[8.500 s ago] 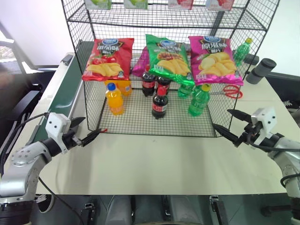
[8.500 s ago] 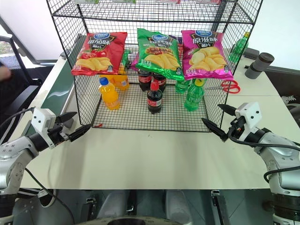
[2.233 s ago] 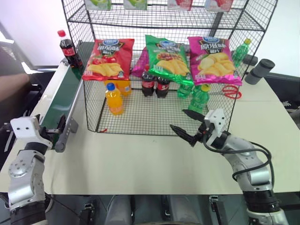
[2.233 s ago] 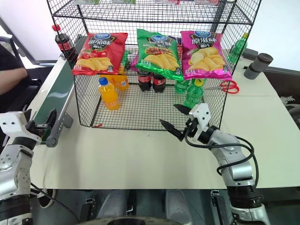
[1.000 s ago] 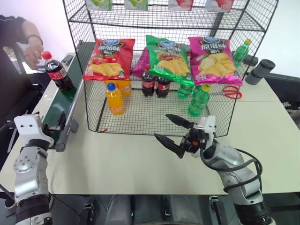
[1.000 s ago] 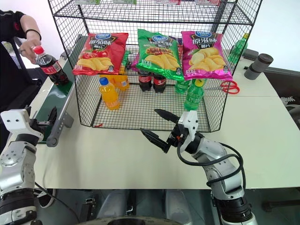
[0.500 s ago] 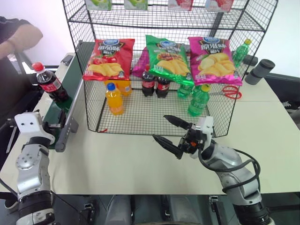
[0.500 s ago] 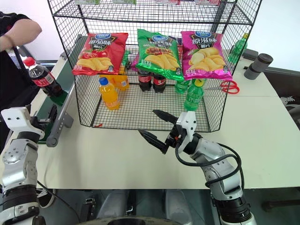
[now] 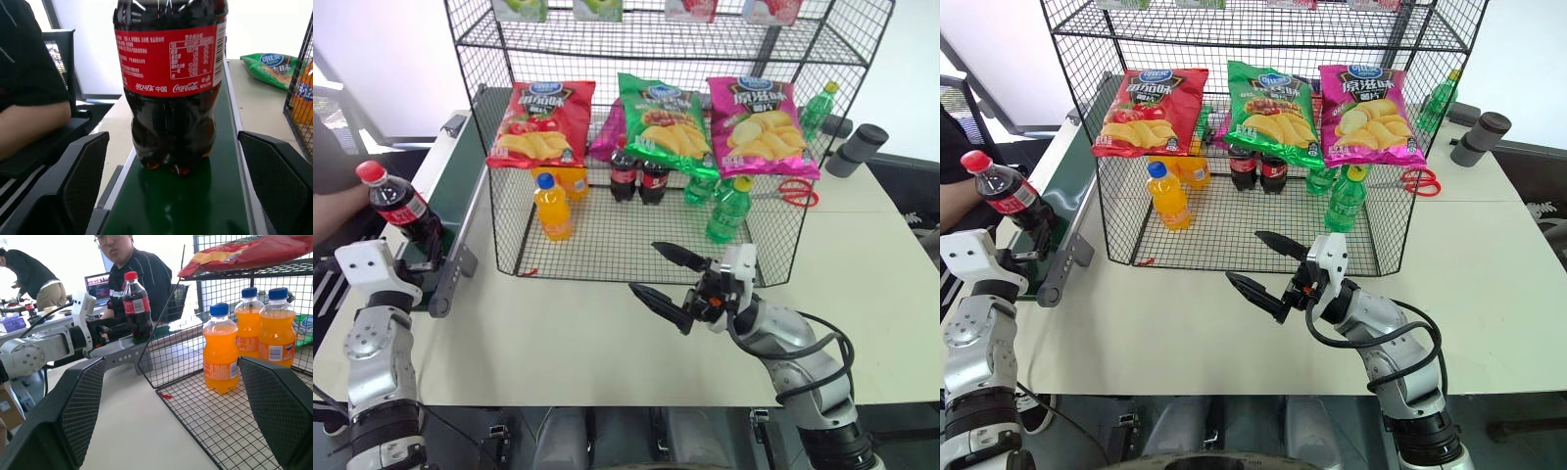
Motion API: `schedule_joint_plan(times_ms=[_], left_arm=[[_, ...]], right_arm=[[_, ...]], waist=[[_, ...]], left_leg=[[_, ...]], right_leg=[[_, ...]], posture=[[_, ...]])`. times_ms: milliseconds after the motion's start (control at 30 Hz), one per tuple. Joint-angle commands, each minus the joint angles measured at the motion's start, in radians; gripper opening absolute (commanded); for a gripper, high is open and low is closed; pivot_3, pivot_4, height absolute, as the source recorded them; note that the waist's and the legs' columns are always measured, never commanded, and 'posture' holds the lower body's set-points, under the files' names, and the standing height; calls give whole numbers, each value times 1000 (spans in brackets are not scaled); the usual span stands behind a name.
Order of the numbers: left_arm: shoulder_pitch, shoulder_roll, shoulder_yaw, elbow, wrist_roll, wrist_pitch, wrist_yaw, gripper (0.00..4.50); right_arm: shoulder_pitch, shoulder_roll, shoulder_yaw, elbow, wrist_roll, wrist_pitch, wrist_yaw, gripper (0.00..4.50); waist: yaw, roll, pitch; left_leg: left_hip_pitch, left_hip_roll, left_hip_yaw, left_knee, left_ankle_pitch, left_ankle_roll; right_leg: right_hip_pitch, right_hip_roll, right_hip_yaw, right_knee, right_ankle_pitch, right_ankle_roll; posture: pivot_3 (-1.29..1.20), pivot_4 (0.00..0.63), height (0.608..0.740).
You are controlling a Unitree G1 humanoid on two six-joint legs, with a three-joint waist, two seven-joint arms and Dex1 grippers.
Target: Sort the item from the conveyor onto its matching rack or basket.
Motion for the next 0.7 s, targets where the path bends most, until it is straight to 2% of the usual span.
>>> schedule_joint_plan(times_ms=[33,233,300,400,533,700], left_arm=[[-17,21,22,6,-6,-40,-6,4500],[-24,25,20,28,-6,-56,-6,4500],[-22,27,16,32,-2,-60,-8,4001],[-20,27,18,33,-2,-65,-3,2855],[-10,40,37,-9,-20,-73,-12,2805],[7,130,61,-184,-129,11,-130,2805]], right_arm=[[-11,10,6,-44,20,-4,2,4461],[-13,11,6,-43,22,-1,2,4461],[-14,11,6,-43,23,0,2,4500],[-14,9,6,-47,23,5,-1,4500],[-21,-4,-5,-54,2,12,-29,4500],[-47,-59,-7,-71,3,86,-41,4500]], waist=[[0,0,0],[0,0,0],[0,0,0],[0,0,0],[0,0,0],[-1,-5,0]], left_leg=[[0,0,0,0,0,0],[0,0,0,0,0,0],[0,0,0,0,0,0],[0,0,0,0,0,0],[0,0,0,0,0,0],[-1,0,-1,0,0,0]], right_leg=[[0,0,0,0,0,0],[0,0,0,0,0,0],[0,0,0,0,0,0],[0,0,0,0,0,0],[0,0,0,0,0,0],[-2,0,0,0,0,0]], posture=[[0,150,740],[0,150,740],[0,150,740],[0,150,740],[0,150,740],[0,150,740]])
